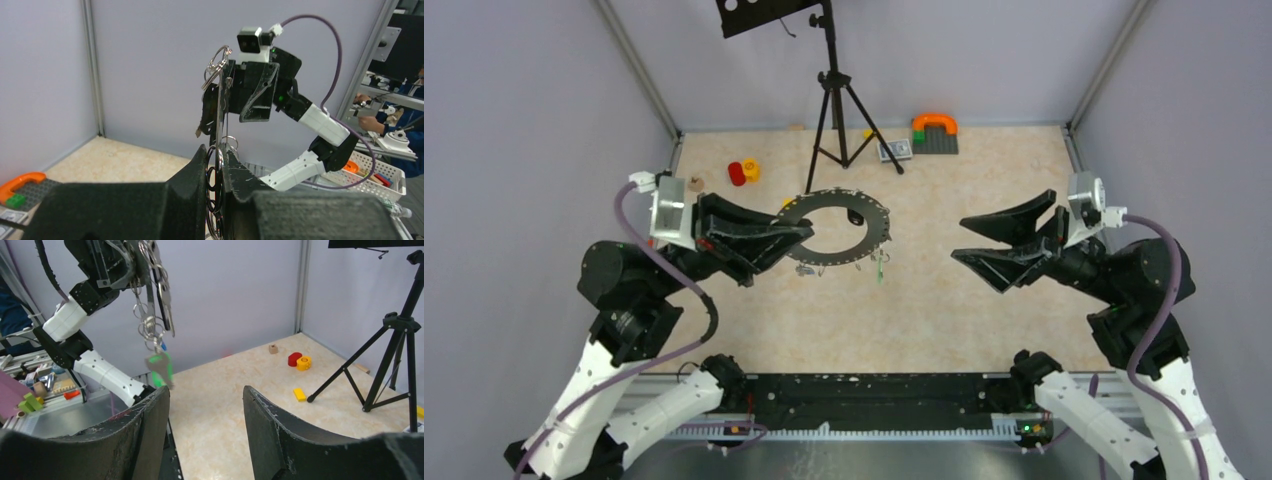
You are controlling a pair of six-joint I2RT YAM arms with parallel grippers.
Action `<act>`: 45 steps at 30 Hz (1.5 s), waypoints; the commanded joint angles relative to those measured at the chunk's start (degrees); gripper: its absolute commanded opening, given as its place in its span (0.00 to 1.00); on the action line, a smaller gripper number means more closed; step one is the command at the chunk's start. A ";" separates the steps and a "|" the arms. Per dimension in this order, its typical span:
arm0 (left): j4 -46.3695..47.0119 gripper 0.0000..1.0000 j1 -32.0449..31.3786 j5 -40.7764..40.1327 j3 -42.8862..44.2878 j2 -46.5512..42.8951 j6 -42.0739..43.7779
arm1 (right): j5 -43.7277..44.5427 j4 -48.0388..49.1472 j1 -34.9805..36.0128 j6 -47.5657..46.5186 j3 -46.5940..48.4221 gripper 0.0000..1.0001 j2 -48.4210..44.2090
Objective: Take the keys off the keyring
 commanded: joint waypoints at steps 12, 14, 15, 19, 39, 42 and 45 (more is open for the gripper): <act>11.20 0.00 -0.18 -8.52 1.48 -3.12 -4.81 | 2.08 5.37 0.48 1.46 0.50 0.48 -1.97; 12.47 0.00 -0.24 -8.22 1.38 -3.13 -5.40 | 1.73 5.37 0.48 1.61 0.33 0.49 -1.87; 12.77 0.00 -0.20 -8.20 1.44 -3.12 -5.56 | 1.43 5.47 0.50 1.74 0.18 0.48 -1.85; 13.75 0.00 -0.21 -8.39 1.44 -2.99 -5.97 | -2.65 5.69 0.51 2.92 0.51 0.48 -0.95; 13.58 0.00 -0.15 -21.42 2.06 -1.23 -5.19 | 27.86 16.38 41.86 -16.62 1.67 0.41 19.67; 12.76 0.00 -0.17 -20.18 3.32 -0.49 -5.16 | 26.63 29.80 43.78 -18.13 -2.78 0.39 21.63; 12.66 0.00 -0.17 -19.43 3.60 -0.72 -5.09 | 29.25 43.53 46.32 -21.42 -8.11 0.39 22.51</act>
